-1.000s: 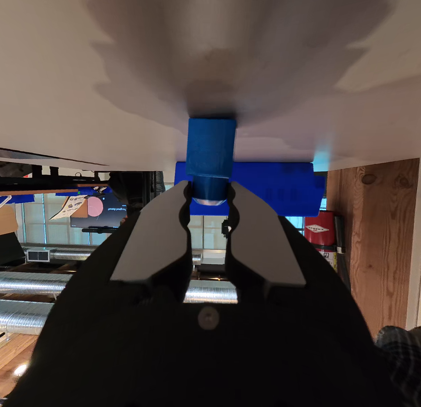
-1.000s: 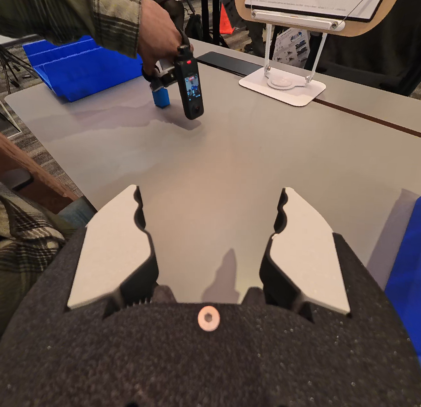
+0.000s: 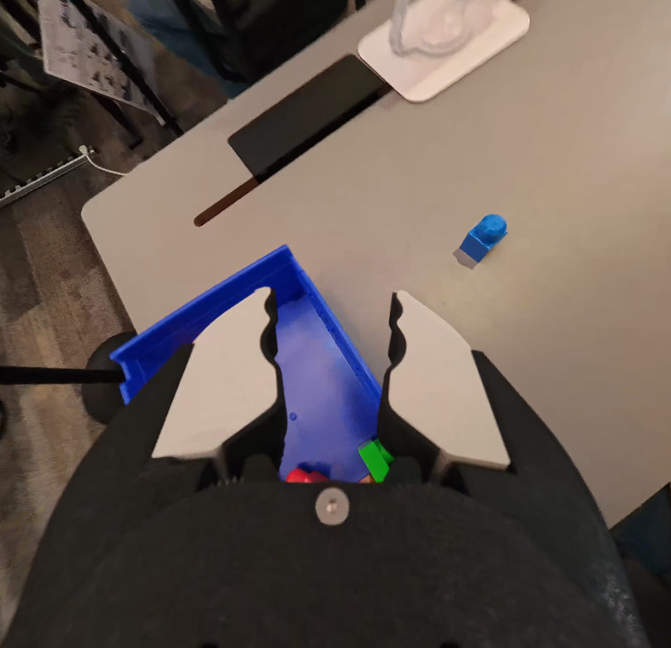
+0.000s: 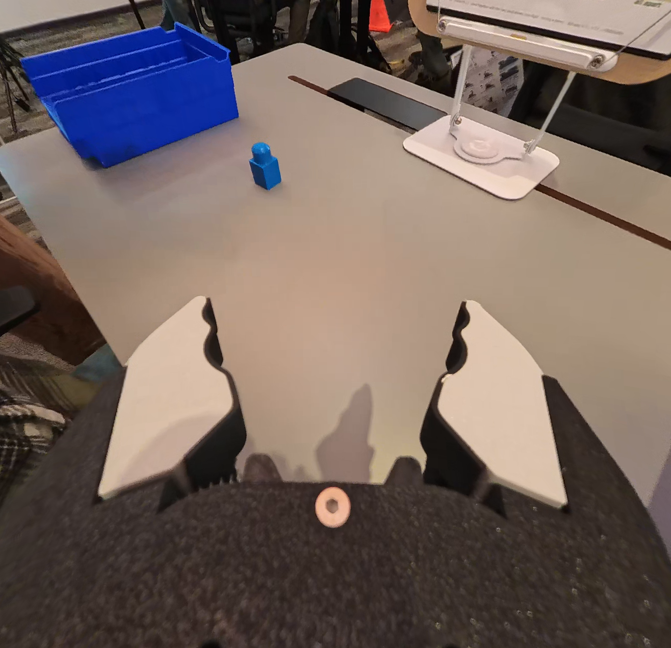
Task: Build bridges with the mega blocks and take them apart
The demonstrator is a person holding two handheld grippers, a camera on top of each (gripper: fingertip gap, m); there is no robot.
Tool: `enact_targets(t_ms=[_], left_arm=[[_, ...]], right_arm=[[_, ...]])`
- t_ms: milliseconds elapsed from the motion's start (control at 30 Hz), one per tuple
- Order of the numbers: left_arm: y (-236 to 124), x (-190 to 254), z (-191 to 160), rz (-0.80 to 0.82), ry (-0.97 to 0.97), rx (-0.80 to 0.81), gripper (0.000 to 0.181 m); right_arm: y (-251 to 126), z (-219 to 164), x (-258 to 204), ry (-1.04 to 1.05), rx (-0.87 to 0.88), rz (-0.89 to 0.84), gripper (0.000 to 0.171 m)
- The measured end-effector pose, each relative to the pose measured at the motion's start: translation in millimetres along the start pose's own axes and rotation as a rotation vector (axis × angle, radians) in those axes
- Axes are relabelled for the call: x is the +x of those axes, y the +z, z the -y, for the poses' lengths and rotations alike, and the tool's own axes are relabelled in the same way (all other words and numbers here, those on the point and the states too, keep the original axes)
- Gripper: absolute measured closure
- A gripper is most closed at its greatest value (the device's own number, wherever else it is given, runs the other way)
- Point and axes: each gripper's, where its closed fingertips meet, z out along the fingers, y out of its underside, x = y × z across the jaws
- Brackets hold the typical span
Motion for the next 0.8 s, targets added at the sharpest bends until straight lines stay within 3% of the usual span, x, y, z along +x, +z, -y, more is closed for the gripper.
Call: enact_targets(t_ms=[167, 400, 800], left_arm=[[-18.8, -26.1, -42.2, 0.027, -0.197, 0.168, 0.124], [-26.8, -52.6, -98.2, 0.097, -0.386, 0.280, 0.124], [-14.7, -47.4, -139.5, 0.119, -0.336, 0.170, 0.126]], right_arm=[[24.1, 17.1, 1.5, -0.013, -0.018, -0.019, 0.049], [55.6, 38.7, -3.2, -0.035, -0.041, -0.035, 0.050], [106.0, 59.7, -24.3, -0.080, -0.104, -0.003, 0.048]])
